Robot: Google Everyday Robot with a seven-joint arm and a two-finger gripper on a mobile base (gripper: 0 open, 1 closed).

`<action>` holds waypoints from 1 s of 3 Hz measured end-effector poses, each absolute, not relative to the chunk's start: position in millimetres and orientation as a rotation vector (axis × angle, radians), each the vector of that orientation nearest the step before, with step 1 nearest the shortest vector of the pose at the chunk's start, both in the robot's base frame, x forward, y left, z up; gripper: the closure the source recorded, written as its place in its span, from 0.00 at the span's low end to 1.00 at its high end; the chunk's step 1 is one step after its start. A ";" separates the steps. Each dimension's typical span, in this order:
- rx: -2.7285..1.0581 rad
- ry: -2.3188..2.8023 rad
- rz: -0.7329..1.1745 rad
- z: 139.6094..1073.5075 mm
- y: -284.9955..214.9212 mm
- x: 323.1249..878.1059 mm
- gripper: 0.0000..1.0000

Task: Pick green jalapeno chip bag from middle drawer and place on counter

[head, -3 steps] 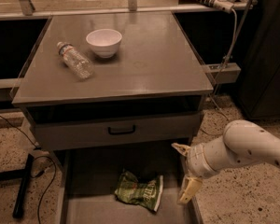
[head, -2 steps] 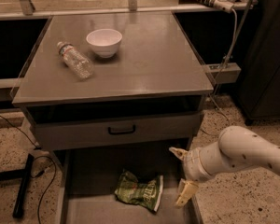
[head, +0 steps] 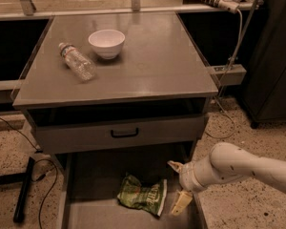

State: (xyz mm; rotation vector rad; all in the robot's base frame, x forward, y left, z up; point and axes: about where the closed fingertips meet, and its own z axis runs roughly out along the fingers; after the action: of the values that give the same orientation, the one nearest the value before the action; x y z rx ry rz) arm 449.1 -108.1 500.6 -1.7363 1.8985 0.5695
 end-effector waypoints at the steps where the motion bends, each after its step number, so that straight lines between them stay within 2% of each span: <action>1: -1.678 1.928 0.609 463.1 -108.5 454.8 0.00; 3: -1.628 1.972 0.620 426.3 -105.5 462.8 0.00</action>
Offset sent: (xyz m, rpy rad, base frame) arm 0.0284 0.0019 -0.1107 0.0345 0.0665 -0.1386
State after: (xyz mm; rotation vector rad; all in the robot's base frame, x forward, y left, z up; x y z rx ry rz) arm 462.8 -105.5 426.3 -1.6284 1.9723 0.6205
